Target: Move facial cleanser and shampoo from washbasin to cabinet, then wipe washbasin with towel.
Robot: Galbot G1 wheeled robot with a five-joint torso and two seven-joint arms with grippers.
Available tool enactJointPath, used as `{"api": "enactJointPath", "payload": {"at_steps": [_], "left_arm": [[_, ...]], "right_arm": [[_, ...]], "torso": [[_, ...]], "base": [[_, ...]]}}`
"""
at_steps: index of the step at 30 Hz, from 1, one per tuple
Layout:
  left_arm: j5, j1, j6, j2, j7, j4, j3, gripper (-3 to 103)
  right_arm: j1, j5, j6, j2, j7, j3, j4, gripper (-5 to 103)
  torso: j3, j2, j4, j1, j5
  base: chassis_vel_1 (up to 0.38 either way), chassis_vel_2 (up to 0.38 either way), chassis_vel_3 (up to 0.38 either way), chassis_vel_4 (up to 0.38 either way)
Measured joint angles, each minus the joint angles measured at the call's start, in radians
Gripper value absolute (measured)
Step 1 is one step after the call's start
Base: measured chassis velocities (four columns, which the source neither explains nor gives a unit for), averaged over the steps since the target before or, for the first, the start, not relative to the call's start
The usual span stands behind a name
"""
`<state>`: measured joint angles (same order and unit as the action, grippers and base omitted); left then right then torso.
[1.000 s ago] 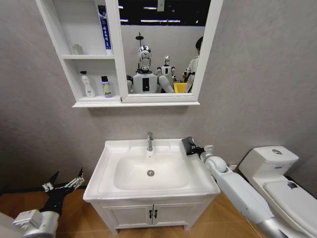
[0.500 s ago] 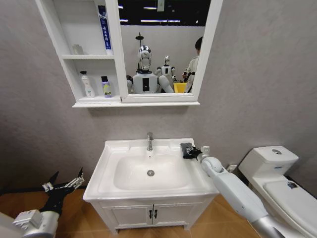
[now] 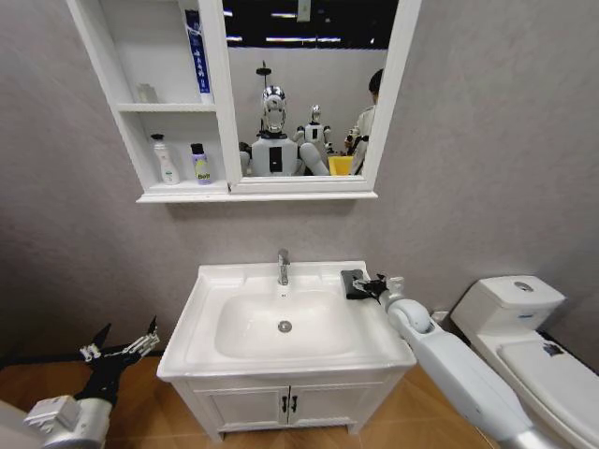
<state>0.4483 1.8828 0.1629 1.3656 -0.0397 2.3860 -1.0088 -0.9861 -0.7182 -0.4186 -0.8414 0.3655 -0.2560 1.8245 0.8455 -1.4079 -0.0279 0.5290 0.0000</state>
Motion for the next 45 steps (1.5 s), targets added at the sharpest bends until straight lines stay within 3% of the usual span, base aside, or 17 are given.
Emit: {"api": "enactJointPath", "payload": {"at_steps": [7,9,10,13,14,17,18,20,25,33,45], "left_arm": [[0.0,0.0,0.0,0.0,0.0,0.0,0.0,100],[0.0,0.0,0.0,0.0,0.0,0.0,0.0,100],[0.0,0.0,0.0,0.0,0.0,0.0,0.0,100],[0.0,0.0,0.0,0.0,0.0,0.0,0.0,100],[0.0,0.0,0.0,0.0,0.0,0.0,0.0,100],[0.0,0.0,0.0,0.0,-0.001,0.0,0.0,100],[0.0,0.0,0.0,0.0,-0.001,0.0,0.0,100],[0.0,0.0,0.0,0.0,0.0,0.0,0.0,100],[0.0,0.0,0.0,0.0,0.0,0.0,0.0,100],[0.0,0.0,0.0,0.0,0.0,0.0,0.0,100],[0.0,0.0,0.0,0.0,0.0,0.0,0.0,100]], "right_arm": [[-0.199,0.085,-0.005,-0.003,0.109,-0.116,0.286,100],[-0.314,0.174,-0.02,-0.047,0.136,-0.163,0.405,100],[-0.314,0.174,-0.02,-0.047,0.136,-0.163,0.405,100],[-0.472,0.326,-0.001,-0.121,0.126,-0.216,0.502,100],[-0.472,0.326,-0.001,-0.121,0.126,-0.216,0.502,100],[-0.68,0.567,0.082,-0.259,0.088,-0.236,0.588,100],[-0.68,0.567,0.082,-0.259,0.088,-0.236,0.588,100],[-0.739,0.629,0.104,-0.326,0.071,-0.231,0.631,100],[-0.756,0.638,0.1,-0.354,0.064,-0.227,0.654,100],[-0.736,0.59,0.071,-0.306,0.064,-0.248,0.669,100],[-0.732,0.587,0.071,-0.314,0.063,-0.24,0.65,100]], "torso": [[0.0,0.0,0.0005,0.0,0.0],[0.0,0.0,0.0005,0.0,0.0002],[0.0,0.0,0.0005,0.0,0.0002],[0.0,0.0,0.0006,0.0,0.0004],[0.0,0.0,0.0006,0.0,0.0004],[0.0,0.0,-0.0002,0.0,0.0002],[0.0,0.0,-0.0002,0.0,0.0002],[0.0,0.0,-0.0001,0.0,-0.0001],[0.0,0.0,0.0006,0.0,0.0001],[0.0,0.0,0.0005,0.0,0.0003],[0.0,0.0,0.0002,0.0,0.0008]], "base": [[0.0,0.0,0.0,0.0],[0.0,0.0,0.0,0.0],[0.0,0.0,0.0,0.0],[0.0,0.0,0.0,0.0],[0.0,0.0,0.0,0.0],[0.0,0.0,0.0,0.0],[0.0,0.0,0.0,0.0],[0.0,0.0,0.0,0.0],[0.0,0.0,0.0,0.0],[0.004,-0.004,-0.003,0.007],[0.143,-0.137,-0.14,0.142]]}}
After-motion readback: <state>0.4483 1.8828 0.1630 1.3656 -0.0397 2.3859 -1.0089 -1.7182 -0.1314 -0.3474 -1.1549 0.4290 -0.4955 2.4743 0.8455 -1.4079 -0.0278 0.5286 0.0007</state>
